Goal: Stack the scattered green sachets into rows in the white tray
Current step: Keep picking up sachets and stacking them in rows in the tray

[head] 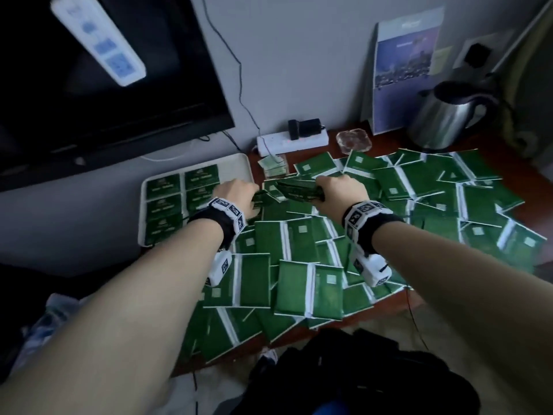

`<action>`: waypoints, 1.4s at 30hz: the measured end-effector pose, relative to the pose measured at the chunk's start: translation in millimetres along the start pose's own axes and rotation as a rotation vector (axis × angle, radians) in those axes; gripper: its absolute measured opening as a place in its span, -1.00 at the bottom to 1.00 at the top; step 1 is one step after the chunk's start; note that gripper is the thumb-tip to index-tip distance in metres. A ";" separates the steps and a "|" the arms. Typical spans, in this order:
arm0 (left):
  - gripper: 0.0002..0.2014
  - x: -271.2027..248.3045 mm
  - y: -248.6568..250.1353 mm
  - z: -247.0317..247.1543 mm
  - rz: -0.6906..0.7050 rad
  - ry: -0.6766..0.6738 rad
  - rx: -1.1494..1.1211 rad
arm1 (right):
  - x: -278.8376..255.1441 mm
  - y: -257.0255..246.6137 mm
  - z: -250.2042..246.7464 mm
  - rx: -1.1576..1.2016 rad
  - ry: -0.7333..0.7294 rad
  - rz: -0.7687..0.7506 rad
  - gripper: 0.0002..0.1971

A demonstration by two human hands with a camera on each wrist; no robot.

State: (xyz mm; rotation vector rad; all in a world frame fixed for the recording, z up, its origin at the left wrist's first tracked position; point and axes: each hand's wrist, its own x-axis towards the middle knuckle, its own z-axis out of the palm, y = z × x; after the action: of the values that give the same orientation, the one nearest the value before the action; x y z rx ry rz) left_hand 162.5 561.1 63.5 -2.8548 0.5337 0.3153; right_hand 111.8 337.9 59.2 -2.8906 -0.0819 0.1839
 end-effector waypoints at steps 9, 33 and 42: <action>-0.75 15.4 -130.6 53.6 -0.010 0.029 -0.084 | 57.3 -119.7 51.2 0.048 -0.014 0.057 -0.84; -0.48 176.8 -142.1 118.9 0.206 -0.021 -0.047 | 147.6 -118.9 136.1 -0.024 -0.281 -0.165 -0.39; -0.24 173.3 -142.5 135.7 0.170 -0.256 0.025 | 146.7 -123.5 149.2 -0.007 -0.339 -0.202 -0.33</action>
State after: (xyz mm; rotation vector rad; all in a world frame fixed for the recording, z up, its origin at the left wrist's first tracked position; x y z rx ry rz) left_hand 351.2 668.0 -83.9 -2.6928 0.7217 0.6861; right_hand 232.5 503.4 -71.5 -2.8028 -0.4318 0.6328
